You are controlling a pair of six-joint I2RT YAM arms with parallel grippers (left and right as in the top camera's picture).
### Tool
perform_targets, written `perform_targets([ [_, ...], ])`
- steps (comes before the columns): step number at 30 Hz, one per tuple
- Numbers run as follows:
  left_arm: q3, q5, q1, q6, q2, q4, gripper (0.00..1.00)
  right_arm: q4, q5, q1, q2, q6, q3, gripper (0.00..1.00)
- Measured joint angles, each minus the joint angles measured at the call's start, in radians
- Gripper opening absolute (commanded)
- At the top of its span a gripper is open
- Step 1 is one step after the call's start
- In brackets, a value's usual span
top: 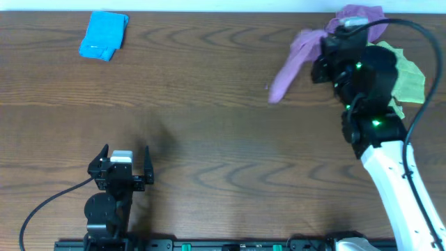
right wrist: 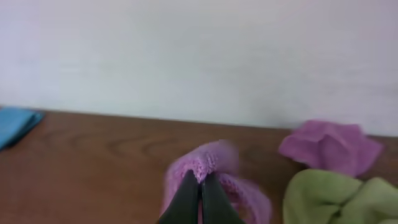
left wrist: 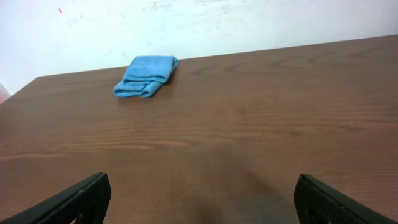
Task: Fold the cloth
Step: 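Lift the purple cloth with the right gripper and carry it left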
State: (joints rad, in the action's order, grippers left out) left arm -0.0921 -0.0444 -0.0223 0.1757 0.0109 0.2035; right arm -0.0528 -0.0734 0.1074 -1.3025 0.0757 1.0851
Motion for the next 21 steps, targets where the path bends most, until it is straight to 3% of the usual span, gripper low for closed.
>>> perform_targets([
  [6, 0.000, 0.000, 0.000, 0.000, 0.000, 0.000, 0.95, -0.035, -0.175, 0.045, 0.001, 0.011, 0.033, 0.05],
  [7, 0.000, 0.000, 0.000, 0.000, 0.000, 0.000, 0.95, -0.056, -0.226, 0.071, 0.001, 0.014, 0.034, 0.21],
  [9, 0.000, 0.000, 0.000, 0.000, 0.000, 0.000, 0.95, -0.116, -0.333, 0.141, -0.002, 0.021, 0.034, 0.83],
  [10, 0.000, 0.000, 0.000, 0.000, 0.000, 0.000, 0.95, -0.145, -0.375, 0.178, -0.004, 0.010, 0.035, 0.99],
  [14, 0.000, 0.000, 0.000, 0.000, 0.000, 0.000, 0.95, -0.240, -0.479, 0.304, -0.021, -0.048, 0.037, 0.99],
  [21, 0.000, 0.000, 0.000, 0.000, 0.000, 0.000, 0.95, -0.348, -0.429, 0.311, -0.024, -0.116, 0.039, 0.99],
])
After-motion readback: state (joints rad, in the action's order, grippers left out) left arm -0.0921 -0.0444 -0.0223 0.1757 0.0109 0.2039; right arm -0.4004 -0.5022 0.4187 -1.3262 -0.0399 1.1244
